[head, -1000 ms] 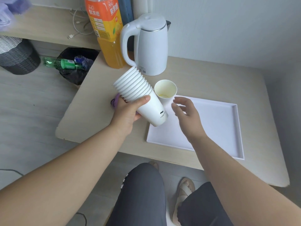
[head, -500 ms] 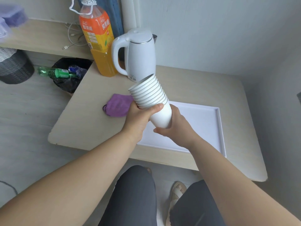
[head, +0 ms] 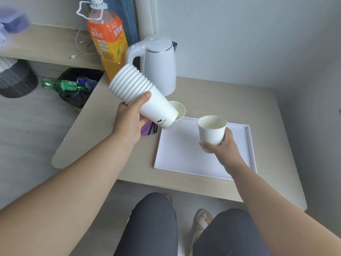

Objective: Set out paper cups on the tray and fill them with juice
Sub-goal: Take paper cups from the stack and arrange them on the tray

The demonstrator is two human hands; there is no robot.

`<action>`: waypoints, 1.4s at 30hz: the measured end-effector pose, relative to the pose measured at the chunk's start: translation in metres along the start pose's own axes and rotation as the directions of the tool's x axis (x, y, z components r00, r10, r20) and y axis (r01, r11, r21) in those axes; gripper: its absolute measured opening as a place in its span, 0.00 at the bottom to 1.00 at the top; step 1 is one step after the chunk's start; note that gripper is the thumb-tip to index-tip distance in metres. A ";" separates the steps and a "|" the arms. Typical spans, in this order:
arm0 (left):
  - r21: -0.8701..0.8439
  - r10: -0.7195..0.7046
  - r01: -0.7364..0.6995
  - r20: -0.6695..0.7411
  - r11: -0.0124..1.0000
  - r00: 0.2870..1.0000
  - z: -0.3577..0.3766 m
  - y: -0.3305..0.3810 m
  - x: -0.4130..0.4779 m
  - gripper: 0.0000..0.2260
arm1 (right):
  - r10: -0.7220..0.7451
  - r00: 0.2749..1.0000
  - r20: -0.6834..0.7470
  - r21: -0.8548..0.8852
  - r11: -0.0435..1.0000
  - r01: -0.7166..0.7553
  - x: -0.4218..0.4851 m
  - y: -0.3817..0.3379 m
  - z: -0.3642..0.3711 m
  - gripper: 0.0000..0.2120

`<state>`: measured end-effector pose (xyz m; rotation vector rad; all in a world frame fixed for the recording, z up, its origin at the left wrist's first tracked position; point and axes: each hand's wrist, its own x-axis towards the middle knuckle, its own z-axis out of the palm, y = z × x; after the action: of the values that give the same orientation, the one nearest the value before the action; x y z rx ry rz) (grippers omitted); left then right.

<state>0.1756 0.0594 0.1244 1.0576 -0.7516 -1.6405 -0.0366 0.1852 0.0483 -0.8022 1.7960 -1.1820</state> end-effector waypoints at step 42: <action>0.134 -0.050 0.045 0.033 0.990 0.998 -0.008 -0.032 0.005 0.29 | -0.013 0.995 -0.099 -0.284 0.959 -0.015 0.087 0.032 0.039 0.30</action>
<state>0.1695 0.0642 0.0921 1.1497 -0.8765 -1.6724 -0.0444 0.1074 -0.0156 -0.9183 2.0803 -0.9890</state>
